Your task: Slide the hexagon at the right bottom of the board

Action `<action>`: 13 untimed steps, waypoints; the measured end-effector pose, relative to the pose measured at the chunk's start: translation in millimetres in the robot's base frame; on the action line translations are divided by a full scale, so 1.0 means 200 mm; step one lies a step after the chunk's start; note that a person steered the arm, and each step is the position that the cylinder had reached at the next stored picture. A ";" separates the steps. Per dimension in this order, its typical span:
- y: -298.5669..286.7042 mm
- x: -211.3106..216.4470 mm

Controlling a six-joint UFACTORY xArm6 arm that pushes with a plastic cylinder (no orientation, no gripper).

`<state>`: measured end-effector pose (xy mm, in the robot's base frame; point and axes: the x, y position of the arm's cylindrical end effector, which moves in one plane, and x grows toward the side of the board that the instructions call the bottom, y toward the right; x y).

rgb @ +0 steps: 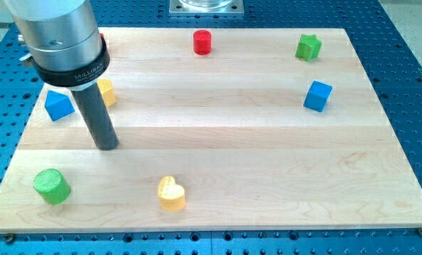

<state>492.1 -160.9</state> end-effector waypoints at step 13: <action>0.11 -0.58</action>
<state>376.4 -139.9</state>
